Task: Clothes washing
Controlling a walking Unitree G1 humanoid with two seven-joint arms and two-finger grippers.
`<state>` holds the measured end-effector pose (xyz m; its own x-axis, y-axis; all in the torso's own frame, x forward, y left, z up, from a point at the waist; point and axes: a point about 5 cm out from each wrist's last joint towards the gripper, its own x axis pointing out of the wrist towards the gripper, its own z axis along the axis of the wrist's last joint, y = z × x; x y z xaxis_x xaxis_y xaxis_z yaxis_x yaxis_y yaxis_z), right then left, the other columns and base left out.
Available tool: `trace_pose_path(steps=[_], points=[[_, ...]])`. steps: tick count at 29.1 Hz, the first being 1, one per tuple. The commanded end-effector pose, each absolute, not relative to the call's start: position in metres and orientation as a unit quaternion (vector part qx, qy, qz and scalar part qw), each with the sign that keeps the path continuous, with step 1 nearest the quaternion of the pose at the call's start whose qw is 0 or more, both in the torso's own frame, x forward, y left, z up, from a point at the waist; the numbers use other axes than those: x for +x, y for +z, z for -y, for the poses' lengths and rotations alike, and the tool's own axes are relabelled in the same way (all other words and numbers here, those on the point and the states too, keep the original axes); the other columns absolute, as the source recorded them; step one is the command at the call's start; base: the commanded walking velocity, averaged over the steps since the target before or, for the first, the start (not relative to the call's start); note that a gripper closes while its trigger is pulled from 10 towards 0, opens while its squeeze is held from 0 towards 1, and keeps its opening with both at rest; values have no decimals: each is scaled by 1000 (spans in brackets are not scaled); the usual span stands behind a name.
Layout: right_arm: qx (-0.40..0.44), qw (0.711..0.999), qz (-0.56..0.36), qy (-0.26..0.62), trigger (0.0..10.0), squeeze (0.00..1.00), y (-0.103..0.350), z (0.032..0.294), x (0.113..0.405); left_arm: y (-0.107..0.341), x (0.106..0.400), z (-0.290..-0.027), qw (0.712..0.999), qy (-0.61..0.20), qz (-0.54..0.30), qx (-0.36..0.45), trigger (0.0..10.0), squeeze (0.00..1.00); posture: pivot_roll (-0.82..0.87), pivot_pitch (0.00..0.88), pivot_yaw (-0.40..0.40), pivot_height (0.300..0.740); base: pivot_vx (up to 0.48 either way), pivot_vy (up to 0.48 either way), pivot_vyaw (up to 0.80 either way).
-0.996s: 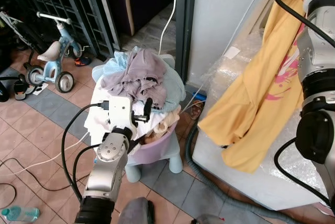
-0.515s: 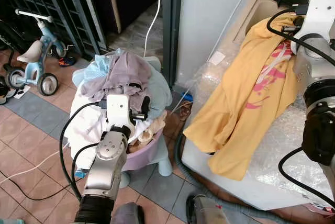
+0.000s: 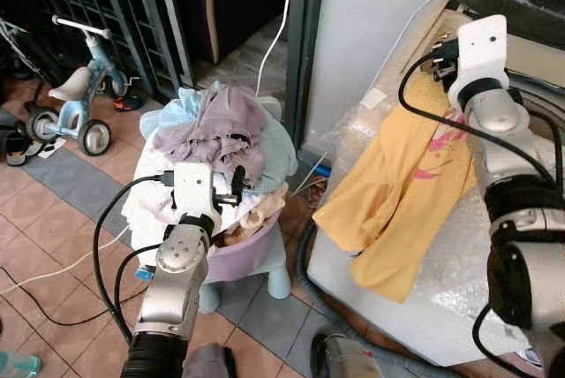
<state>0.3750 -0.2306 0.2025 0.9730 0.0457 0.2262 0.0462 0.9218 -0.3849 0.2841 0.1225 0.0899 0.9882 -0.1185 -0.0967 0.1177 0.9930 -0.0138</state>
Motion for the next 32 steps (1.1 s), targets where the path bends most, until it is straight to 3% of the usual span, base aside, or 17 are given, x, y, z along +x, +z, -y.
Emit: trace_pose_path(steps=[1,8,14,20,21,22,23,24,26,28,32], points=[[-192,960,201,14,10000,1000,227,224,365,96,284,-124,998,-55,-32,3,10000,0,-52,96,12,740,0,0,0],[-248,945,215,5,10000,1000,191,216,316,99,290,-131,998,-51,-25,1,10000,0,-57,98,7,740,0,0,0],[-249,943,221,25,10000,1000,187,207,297,100,291,-133,999,-46,-22,2,10000,0,-60,99,9,740,0,0,0],[-249,949,171,86,10000,1000,168,208,271,98,288,-131,998,-49,-26,1,10000,0,-62,101,15,740,0,0,0],[-267,946,149,105,10000,937,156,210,261,97,288,-131,998,-51,-28,1,10000,0,-65,101,13,740,0,0,0],[-267,946,149,105,10000,937,156,210,261,97,288,-131,998,-51,-28,1,10000,0,-65,101,13,740,0,0,0],[-303,940,93,128,10000,620,132,213,247,96,288,-130,998,-52,-31,0,10000,0,-71,99,9,740,0,0,0],[-314,940,64,120,10000,47,122,216,246,96,290,-129,998,-53,-31,-1,10000,0,-70,96,8,740,0,0,0],[-321,939,44,114,10000,47,115,217,246,97,291,-129,998,-53,-31,-2,10000,0,-70,96,8,740,0,0,0],[-320,944,-17,82,0,0,97,223,248,97,292,-127,998,-56,-32,-4,10000,0,-65,96,9,740,0,0,0],[-275,958,-41,67,0,0,91,216,255,96,292,-128,998,-56,-35,0,10000,0,-62,105,16,740,0,0,0]])
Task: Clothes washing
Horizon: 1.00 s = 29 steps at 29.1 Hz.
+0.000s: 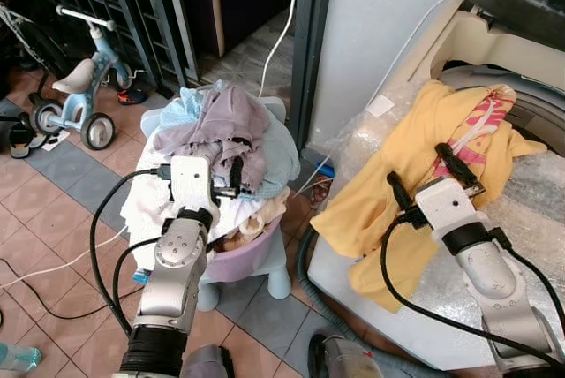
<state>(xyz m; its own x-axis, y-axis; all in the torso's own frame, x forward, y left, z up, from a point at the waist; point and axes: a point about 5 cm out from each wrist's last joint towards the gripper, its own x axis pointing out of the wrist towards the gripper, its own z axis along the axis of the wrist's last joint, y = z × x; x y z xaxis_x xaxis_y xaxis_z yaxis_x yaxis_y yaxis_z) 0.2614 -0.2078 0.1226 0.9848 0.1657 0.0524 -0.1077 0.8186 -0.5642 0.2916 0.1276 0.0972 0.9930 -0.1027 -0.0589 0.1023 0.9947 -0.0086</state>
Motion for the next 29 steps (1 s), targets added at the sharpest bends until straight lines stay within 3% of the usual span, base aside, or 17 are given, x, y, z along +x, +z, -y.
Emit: trace_pose_path(steps=[1,8,22,29], points=[[-267,961,-40,64,0,0,91,214,258,96,293,-129,998,-55,-36,1,10000,0,-62,114,19,740,0,0,0],[-252,966,-22,54,0,0,100,205,276,98,296,-131,998,-46,-34,2,10000,0,-53,111,18,740,0,0,0],[-210,977,-45,4,0,0,110,220,301,100,299,-133,998,-41,-37,10,10000,0,-37,122,21,740,0,0,0],[-189,982,-19,-7,0,0,136,222,327,112,300,-134,998,-42,-23,37,10000,0,-19,154,15,740,0,0,0]])
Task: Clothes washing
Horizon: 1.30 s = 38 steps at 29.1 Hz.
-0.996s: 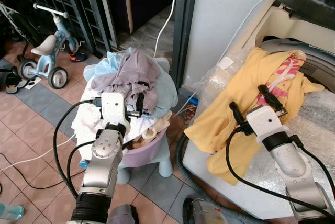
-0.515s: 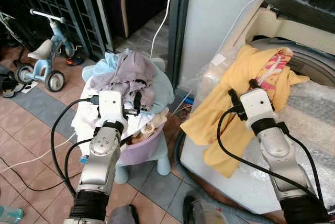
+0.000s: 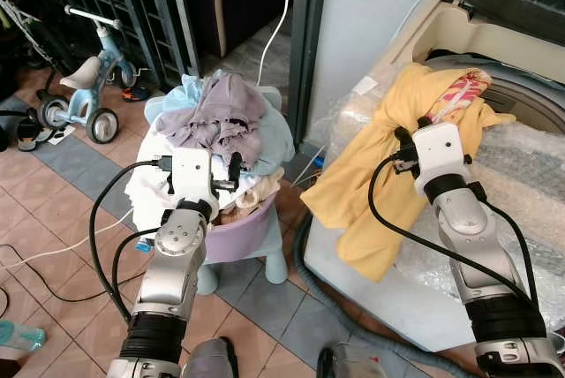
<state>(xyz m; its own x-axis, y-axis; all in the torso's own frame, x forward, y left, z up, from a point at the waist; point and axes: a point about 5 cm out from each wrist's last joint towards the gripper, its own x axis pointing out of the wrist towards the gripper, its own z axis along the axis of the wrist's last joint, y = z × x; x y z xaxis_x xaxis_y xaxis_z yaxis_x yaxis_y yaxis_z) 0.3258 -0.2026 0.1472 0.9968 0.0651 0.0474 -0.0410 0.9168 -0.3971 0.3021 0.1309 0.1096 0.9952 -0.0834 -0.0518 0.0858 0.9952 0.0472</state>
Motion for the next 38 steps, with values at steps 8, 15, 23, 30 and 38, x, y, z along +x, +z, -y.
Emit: trace_pose_path(steps=[8,15,23,30,38], points=[[-128,991,-30,-14,0,0,157,226,355,98,290,-139,998,-30,-48,32,10000,0,-10,137,-1,740,0,0,0],[-92,989,92,-74,0,0,265,250,395,102,293,-135,998,-32,-45,30,10000,0,-2,136,9,740,0,0,0],[-115,940,248,-204,0,0,378,298,378,104,296,-135,998,-29,-37,29,10000,0,-14,121,5,740,0,0,0],[-140,946,99,-276,10000,1000,305,320,383,101,293,-133,999,-18,-38,25,10000,0,-8,119,4,740,0,0,0],[-167,956,139,-197,10000,1000,279,294,384,101,296,-133,999,-25,-39,27,10000,0,-18,108,16,740,0,0,0]])
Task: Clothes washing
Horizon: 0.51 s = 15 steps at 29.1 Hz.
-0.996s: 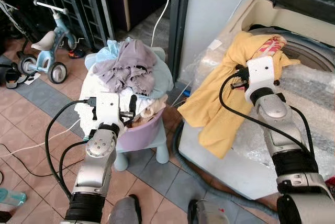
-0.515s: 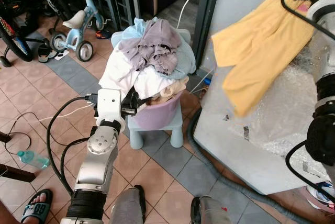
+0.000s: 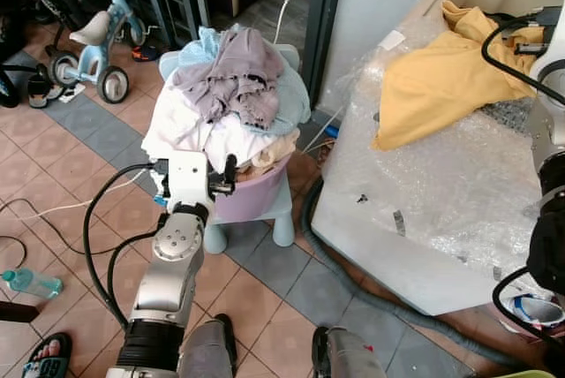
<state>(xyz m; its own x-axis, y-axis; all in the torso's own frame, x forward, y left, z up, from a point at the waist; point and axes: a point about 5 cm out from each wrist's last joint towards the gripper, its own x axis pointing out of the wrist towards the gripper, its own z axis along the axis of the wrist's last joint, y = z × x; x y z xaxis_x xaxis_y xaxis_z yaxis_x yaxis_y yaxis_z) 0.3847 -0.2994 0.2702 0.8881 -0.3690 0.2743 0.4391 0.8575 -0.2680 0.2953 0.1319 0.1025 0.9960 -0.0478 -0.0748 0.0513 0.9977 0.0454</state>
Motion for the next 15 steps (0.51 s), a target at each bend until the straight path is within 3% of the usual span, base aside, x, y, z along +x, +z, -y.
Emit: trace_pose_path(steps=[1,4,5,6,7,15], points=[[-167,957,157,-178,10000,1000,281,289,383,102,297,-133,999,-25,-38,27,10000,0,-17,107,16,740,0,0,0],[-147,964,196,-105,10000,1000,286,273,382,103,298,-133,999,-26,-36,26,10000,0,-17,106,16,740,0,0,0],[-135,964,228,4,10000,1000,289,253,376,103,297,-132,999,-26,-36,25,10000,0,-18,103,17,740,0,0,0],[-135,964,228,4,10000,1000,289,253,376,103,297,-132,999,-26,-36,25,10000,0,-18,103,17,740,0,0,0],[-151,957,232,81,10000,1000,287,242,368,101,296,-132,999,-27,-37,25,10000,0,-22,103,18,740,0,0,0],[-228,949,173,133,10000,1000,251,254,351,100,295,-128,998,-37,-39,24,10000,0,-26,101,22,740,0,0,0]])
